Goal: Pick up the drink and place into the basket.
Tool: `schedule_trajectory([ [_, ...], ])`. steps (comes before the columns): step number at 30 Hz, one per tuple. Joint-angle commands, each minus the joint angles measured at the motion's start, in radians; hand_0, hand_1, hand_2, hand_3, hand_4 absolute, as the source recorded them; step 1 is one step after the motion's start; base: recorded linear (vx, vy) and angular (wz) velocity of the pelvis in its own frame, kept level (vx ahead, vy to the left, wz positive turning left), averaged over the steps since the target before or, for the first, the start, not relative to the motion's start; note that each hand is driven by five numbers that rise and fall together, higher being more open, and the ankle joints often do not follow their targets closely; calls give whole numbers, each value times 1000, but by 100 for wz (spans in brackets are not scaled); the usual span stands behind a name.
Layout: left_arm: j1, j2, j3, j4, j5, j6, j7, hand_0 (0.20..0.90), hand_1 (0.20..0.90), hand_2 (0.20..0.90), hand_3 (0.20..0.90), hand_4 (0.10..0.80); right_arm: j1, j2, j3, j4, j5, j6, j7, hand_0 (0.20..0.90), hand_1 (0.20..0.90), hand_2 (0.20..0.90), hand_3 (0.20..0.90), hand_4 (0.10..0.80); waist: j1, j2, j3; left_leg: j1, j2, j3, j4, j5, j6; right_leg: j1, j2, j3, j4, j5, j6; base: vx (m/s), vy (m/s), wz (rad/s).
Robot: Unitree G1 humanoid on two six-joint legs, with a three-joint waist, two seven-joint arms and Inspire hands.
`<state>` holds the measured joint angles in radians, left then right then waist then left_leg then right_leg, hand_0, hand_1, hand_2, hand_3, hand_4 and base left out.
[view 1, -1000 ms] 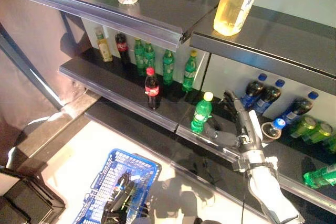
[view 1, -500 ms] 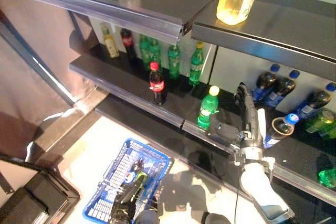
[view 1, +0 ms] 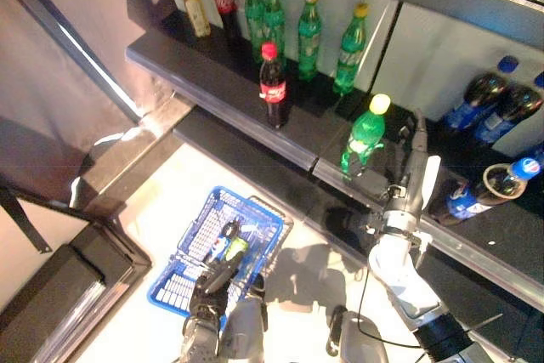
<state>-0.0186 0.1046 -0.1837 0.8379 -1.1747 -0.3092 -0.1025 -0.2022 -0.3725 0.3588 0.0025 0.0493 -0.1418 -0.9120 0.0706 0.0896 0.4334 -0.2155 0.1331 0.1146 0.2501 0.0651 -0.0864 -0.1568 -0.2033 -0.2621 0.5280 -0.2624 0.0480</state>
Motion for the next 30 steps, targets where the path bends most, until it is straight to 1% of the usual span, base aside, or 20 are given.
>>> schedule_trajectory([
  [1,120,53,-50,-124,23,-95,-81,300,300,300,200,100,-139,32,-56,-75,-66,-42,-89,900,900,900,900,800,22,-21,6,-38,7,-44,140,24,-7,10,-22,-27,-80,138,-34,-63,-3,1],
  [5,114,55,-51,-116,18,-94,-91,300,300,300,200,100,-170,36,-62,-64,-62,-7,-111,900,900,900,900,800,24,-11,29,-65,4,-50,156,44,-10,-9,-25,-23,-66,137,-39,-17,4,1],
  [10,129,49,-53,-121,23,-91,-107,300,300,300,200,100,-149,44,-71,-43,-28,-5,-131,900,900,900,900,800,23,-1,48,-95,5,-49,185,58,-7,-21,-29,-17,-45,130,-46,28,19,1],
  [14,125,53,-74,-139,24,-100,-115,300,300,300,200,100,-185,57,-71,-11,-1,2,-120,900,900,900,900,800,29,7,72,-126,1,-55,202,71,-6,-40,-31,-14,-30,130,-48,0,8,-2],
  [17,121,55,-78,-146,20,-101,-115,300,300,300,200,100,-201,60,-72,-6,3,4,-117,900,900,900,900,800,31,8,79,-132,1,-56,205,71,-5,-46,-32,-14,-26,130,-48,0,0,0],
  [21,102,67,-93,-162,7,-95,-112,300,300,300,200,100,-287,73,-76,23,-5,18,-116,900,900,900,900,800,44,10,87,-185,-6,-62,221,62,2,-96,-37,-16,-4,130,-47,-5,4,-1],
  [24,87,76,-97,-174,10,-91,-102,300,300,300,200,100,-359,67,-92,41,9,32,-137,900,900,900,900,800,61,8,87,-217,-8,-67,226,52,7,-126,-38,-22,0,134,-45,8,3,4],
  [30,70,94,-100,-187,6,-84,-96,300,300,300,200,100,-440,40,-124,70,52,32,-150,900,900,900,900,800,80,4,87,-252,-15,-73,223,29,18,-162,-39,-23,-7,148,-35,9,1,7],
])
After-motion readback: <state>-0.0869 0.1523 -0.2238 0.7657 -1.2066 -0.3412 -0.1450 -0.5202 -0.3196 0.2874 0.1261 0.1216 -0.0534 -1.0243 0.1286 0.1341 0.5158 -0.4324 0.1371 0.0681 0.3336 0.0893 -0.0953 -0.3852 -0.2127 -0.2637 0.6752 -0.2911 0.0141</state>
